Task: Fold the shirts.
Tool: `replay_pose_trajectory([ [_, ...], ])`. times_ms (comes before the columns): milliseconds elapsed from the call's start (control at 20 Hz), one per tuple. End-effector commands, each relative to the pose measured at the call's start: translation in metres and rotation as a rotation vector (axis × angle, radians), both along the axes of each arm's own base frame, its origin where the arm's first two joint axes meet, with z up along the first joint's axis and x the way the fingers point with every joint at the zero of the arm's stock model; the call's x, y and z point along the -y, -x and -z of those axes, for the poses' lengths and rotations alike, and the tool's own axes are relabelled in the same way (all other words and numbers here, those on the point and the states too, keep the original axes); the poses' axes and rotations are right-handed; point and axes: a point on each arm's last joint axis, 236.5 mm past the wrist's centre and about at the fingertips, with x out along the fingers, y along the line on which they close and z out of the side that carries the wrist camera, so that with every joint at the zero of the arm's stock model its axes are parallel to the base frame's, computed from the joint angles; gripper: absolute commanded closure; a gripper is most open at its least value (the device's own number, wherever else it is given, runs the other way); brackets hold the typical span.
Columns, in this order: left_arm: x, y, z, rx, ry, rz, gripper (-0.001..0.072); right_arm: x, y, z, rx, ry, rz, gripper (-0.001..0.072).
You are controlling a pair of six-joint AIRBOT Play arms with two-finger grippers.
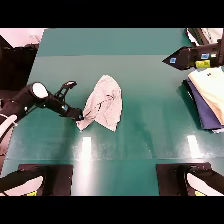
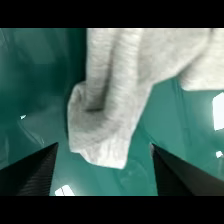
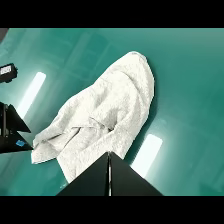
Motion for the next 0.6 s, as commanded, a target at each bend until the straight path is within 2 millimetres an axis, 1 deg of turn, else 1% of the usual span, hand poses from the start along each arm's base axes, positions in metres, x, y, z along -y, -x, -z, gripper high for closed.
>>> replay_pose_trajectory([
  [0, -0.002, -0.008, 0.021, 0.06, 0.006, -0.06, 0.0032, -0.002, -0.003, 0.009, -0.039, -0.009, -0.001, 0.0699],
  [150, 0.002, -0.006, 0.029, 0.027, 0.021, -0.071, 0.0038, -0.002, -0.003, 0.009, -0.038, -0.01, 0.0, 0.0699],
  [200, 0.005, -0.004, 0.03, 0.008, 0.036, -0.076, 0.0201, -0.002, -0.003, 0.009, -0.037, -0.01, 0.0, 0.0699],
  [300, 0.007, -0.003, 0.03, 0.001, 0.045, -0.081, 0.0556, -0.002, -0.004, 0.009, -0.038, -0.009, 0.001, 0.0699],
  [350, 0.007, -0.004, 0.029, 0.002, 0.045, -0.08, 0.0687, -0.001, -0.005, 0.01, -0.038, -0.004, 0.004, 0.0699],
  [400, 0.005, -0.003, 0.026, -0.004, 0.04, -0.068, 0.0685, -0.001, -0.007, 0.014, -0.049, -0.003, 0.003, 0.0698],
  [450, 0.003, -0.004, 0.018, -0.001, 0.026, -0.045, 0.0686, -0.002, -0.009, 0.021, -0.069, -0.002, 0.0, 0.0698],
  [500, -0.002, -0.009, 0.004, 0.029, -0.003, -0.019, 0.0685, -0.004, -0.011, 0.034, -0.111, 0.004, -0.014, 0.0695],
  [550, -0.007, -0.017, -0.013, 0.074, -0.028, 0.002, 0.0686, -0.01, -0.012, 0.05, -0.161, 0.012, -0.036, 0.067],
])
